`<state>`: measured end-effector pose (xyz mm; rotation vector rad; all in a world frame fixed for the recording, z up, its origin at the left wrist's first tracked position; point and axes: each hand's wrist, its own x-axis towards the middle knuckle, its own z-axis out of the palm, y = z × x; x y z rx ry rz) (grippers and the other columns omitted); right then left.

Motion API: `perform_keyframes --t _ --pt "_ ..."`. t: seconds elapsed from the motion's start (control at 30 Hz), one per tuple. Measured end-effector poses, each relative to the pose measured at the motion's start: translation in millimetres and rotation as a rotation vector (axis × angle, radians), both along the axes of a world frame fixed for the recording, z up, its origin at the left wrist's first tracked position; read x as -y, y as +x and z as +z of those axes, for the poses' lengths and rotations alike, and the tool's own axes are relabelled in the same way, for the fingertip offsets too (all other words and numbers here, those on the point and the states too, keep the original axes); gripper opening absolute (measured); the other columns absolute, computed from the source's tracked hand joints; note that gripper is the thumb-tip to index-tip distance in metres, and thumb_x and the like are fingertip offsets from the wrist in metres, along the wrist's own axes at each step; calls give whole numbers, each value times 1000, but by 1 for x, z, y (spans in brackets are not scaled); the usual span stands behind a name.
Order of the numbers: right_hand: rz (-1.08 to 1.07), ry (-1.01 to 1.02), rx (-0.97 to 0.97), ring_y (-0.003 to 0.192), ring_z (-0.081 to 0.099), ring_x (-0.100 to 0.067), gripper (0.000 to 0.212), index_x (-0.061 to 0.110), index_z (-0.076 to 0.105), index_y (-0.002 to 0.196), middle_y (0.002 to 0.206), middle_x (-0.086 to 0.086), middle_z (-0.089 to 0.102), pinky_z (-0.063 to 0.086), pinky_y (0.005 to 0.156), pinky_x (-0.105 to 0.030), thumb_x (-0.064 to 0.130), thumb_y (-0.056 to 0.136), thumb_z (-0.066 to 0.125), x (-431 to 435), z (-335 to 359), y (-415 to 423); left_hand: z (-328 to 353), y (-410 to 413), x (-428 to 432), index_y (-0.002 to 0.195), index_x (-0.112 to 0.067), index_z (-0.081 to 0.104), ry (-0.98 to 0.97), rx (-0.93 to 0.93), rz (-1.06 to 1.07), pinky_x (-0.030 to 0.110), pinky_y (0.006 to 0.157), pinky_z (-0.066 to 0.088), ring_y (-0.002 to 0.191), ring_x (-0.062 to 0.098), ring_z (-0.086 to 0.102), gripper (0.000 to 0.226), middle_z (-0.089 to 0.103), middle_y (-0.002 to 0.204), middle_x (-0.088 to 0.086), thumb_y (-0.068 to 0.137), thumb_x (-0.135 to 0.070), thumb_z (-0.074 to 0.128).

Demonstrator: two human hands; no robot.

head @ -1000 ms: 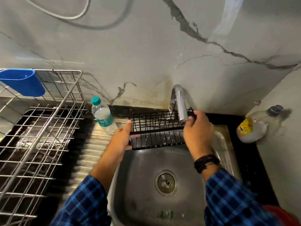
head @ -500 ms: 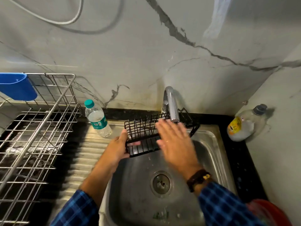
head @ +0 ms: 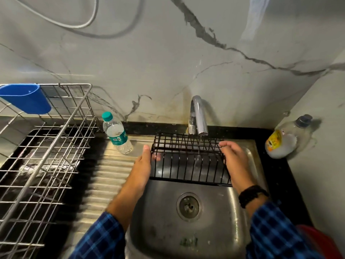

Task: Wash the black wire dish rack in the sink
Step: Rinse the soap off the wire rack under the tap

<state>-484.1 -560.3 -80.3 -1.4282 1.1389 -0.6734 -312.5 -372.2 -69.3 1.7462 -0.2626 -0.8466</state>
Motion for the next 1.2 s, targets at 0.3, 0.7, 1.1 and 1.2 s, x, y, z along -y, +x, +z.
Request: perform_keyframes --t 0.3,0.7,1.1,1.2 --pt "242 -438 -737 134 40 -25 51 26 38 148 152 -11 37 45 100 -34 46 101 40 -16 9 2 -26 -18 20 114 -26 74 13 -132 -126 45 115 39 120 14 64 63 75 117 -9 71 -72 76" --pt "463 -770 -860 154 -4 -26 71 38 -4 157 165 -2 -9 7 120 -64 72 96 8 -25 2 7 -33 -24 6 131 -32 65 -170 -260 70 46 118 35 131 20 55 59 67 135 0 98 -66 32" --pt "231 -718 -642 106 48 -18 50 27 62 104 107 3 50 48 75 -30 69 91 39 -21 34 46 -41 -10 -8 114 -33 76 -134 -324 161 55 111 43 118 28 67 50 75 119 6 99 -64 38" --pt "221 -745 -513 93 48 -10 39 27 63 89 95 9 50 53 74 -31 60 94 42 -37 34 44 -27 -10 -10 107 -31 77 -129 -314 170 47 97 52 100 25 75 52 79 107 6 98 -66 38"
